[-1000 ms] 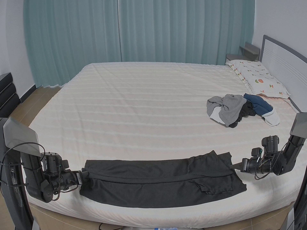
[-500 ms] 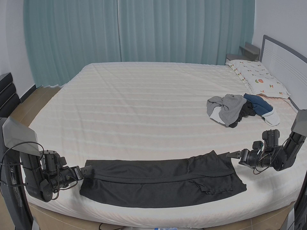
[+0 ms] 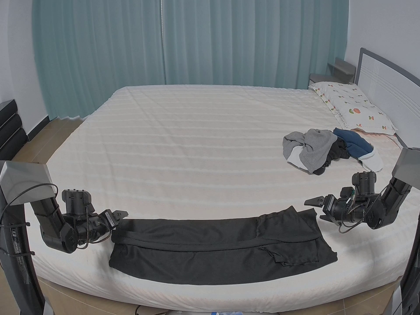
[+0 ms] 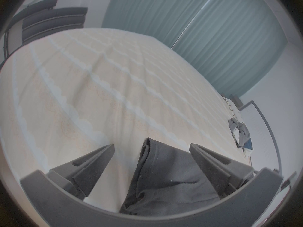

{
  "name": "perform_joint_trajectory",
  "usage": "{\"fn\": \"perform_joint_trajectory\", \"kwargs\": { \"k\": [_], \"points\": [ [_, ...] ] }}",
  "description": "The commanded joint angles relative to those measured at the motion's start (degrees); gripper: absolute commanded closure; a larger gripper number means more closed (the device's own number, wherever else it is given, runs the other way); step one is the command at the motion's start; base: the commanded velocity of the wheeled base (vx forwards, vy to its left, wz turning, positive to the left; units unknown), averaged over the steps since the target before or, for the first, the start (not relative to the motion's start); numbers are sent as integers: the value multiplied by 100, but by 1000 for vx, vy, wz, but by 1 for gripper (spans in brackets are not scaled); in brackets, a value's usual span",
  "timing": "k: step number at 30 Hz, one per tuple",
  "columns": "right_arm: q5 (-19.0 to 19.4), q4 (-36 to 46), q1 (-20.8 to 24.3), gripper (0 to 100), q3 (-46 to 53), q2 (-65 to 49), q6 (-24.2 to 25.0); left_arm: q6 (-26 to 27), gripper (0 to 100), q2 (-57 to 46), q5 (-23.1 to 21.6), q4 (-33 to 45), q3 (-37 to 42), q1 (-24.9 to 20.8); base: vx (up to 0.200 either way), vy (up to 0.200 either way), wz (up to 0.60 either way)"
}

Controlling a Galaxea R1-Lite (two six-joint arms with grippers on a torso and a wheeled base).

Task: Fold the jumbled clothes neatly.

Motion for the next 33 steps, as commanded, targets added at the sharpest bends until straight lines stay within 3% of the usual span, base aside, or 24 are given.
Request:
{"fn": "perform_joint_trajectory", "kwargs": {
  "k": [1, 2, 3, 5, 18, 19, 27, 33],
  "points": [
    [21, -7, 19, 0, -183, 317, 254, -473, 0, -116, -8, 948, -961, -21, 0, 0, 0],
    [21, -7, 19, 0, -183, 317, 254, -473, 0, -116, -8, 948, -961, -21, 0, 0, 0],
    [48, -7, -25, 0, -183, 325, 464, -799, 0, -63, 1, 1563, -1409, -12, 0, 0, 0],
    [48, -16, -33, 0, -183, 396, 561, -843, 0, -46, 1, 1660, -1453, -21, 0, 0, 0],
    [39, -649, -104, 0, 1, 571, 667, -517, 0, 288, 53, 1624, -1374, -258, 0, 0, 0],
    [30, -649, -104, 0, 1, 571, 667, -500, 100, 288, 62, 1633, -1374, -258, 0, 0, 0],
    [30, -657, -130, 0, 28, 580, 667, -500, 100, 315, 212, 1624, -1383, -232, 0, 0, 0],
    [4, -666, -156, 0, 10, 659, 675, -913, 100, 306, 748, 1545, -1348, -197, 0, 0, 0]
  ]
}}
